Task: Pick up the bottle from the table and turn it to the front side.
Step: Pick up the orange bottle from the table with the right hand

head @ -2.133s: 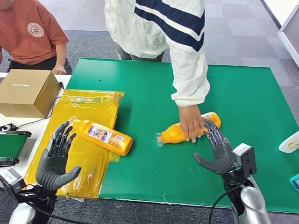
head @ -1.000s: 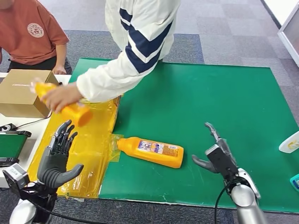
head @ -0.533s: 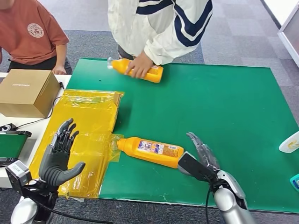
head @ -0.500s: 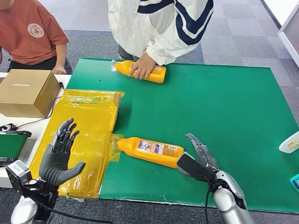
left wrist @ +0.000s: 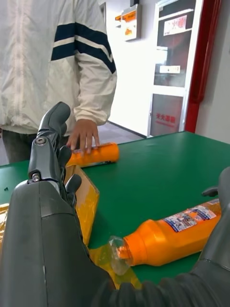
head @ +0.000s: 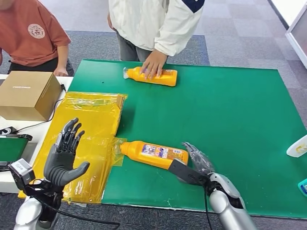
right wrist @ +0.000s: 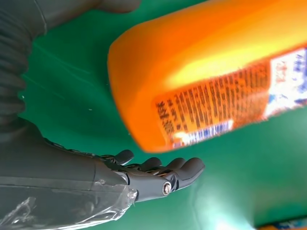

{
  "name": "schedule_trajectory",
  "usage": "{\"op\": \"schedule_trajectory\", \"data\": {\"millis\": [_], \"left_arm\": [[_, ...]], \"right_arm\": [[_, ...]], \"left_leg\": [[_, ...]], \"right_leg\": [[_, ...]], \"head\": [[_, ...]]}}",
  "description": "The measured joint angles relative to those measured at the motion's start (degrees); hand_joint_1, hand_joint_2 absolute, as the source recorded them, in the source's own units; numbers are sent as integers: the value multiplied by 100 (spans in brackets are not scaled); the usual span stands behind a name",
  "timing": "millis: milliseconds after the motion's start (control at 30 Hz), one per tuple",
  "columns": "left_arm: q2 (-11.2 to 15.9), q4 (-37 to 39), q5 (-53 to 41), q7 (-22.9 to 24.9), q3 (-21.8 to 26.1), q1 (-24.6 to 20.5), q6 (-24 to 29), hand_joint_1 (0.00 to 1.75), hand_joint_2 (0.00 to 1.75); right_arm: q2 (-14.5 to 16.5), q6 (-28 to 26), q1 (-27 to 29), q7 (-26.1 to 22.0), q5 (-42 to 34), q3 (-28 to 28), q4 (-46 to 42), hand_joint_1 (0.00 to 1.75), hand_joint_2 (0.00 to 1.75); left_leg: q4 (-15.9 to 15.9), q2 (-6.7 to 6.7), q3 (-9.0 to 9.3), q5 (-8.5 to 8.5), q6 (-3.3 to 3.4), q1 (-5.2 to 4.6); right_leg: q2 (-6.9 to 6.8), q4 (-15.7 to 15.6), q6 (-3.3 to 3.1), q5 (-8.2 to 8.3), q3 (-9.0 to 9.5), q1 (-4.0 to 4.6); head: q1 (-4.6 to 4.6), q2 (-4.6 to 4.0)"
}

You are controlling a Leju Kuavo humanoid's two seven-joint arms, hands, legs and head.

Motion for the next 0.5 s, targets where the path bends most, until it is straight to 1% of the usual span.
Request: {"op": "schedule_trajectory", "data": {"millis": [200, 500], "left_arm": [[-55, 101, 73, 97, -12, -97, -44, 0, 175], [-102, 227, 172, 180, -67, -216, -90, 0, 175]], "right_arm": [[130, -299, -281, 185, 551, 204, 609, 0, 175], [417, -477, -744, 281, 927, 376, 1416, 0, 175]], "left_leg": [[0, 0, 0, 0, 0, 0], [0, 2, 10, 1, -1, 2]], "right_leg": [[0, 0, 0, 1, -1, 0], [2, 0, -3, 1, 4, 1]], "head": [[-1, 0], [1, 0]]}}
